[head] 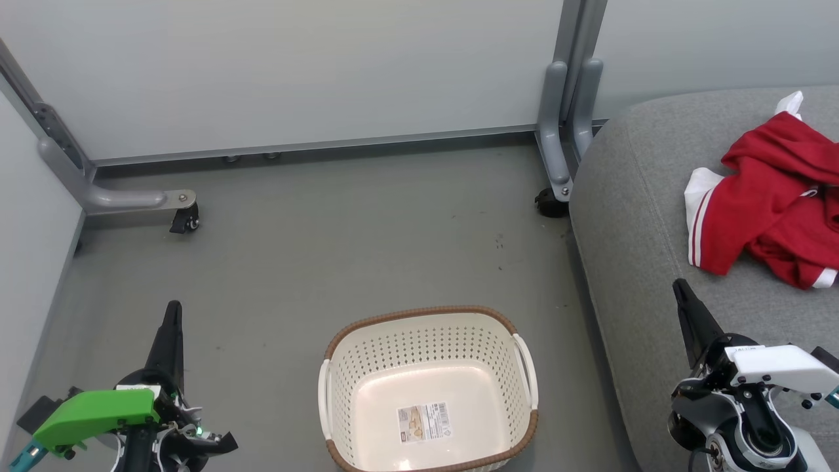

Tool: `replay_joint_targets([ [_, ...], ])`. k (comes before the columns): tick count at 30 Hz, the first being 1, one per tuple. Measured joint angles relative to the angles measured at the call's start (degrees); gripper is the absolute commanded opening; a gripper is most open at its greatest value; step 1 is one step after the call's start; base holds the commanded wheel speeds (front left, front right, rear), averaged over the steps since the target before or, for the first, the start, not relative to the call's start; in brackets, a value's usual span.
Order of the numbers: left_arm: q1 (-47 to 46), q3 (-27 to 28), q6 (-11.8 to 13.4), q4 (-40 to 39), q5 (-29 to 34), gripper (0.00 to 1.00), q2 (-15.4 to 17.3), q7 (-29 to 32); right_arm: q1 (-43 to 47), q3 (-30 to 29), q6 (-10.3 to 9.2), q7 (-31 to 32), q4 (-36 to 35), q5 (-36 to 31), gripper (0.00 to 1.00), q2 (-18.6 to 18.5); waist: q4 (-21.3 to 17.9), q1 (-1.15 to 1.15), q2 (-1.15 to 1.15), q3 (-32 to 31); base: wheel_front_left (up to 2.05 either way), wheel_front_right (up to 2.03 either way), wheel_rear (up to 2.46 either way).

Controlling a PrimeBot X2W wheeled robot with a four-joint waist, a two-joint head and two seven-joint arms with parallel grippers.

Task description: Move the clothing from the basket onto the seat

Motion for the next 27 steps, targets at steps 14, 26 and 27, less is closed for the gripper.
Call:
replay_joint_targets([
  [14, -0.01, 0.00, 0.00, 0.00, -0.01, 0.00, -0.02, 0.00, -0.01, -0.36, 0.00, 0.38, 0.02, -0.10, 0.00, 0.19, 0.00, 0.00, 0.00, 0.00, 0.00, 0.00, 0.00],
  [26, -0.01, 0.00, 0.00, 0.00, -0.02, 0.00, -0.02, 0.00, -0.02, -0.60, 0.00, 0.47, 0.04, -0.31, 0.00, 0.35, 0.00, 0.00, 0.00, 0.00, 0.00, 0.00, 0.00],
  [27, -0.01, -0.01, 0.00, -0.01, -0.02, 0.00, -0.02, 0.00, -0.02, -0.63, 0.00, 0.48, 0.05, -0.36, 0.00, 0.36, 0.00, 0.00, 0.00, 0.00, 0.00, 0.00, 0.00],
])
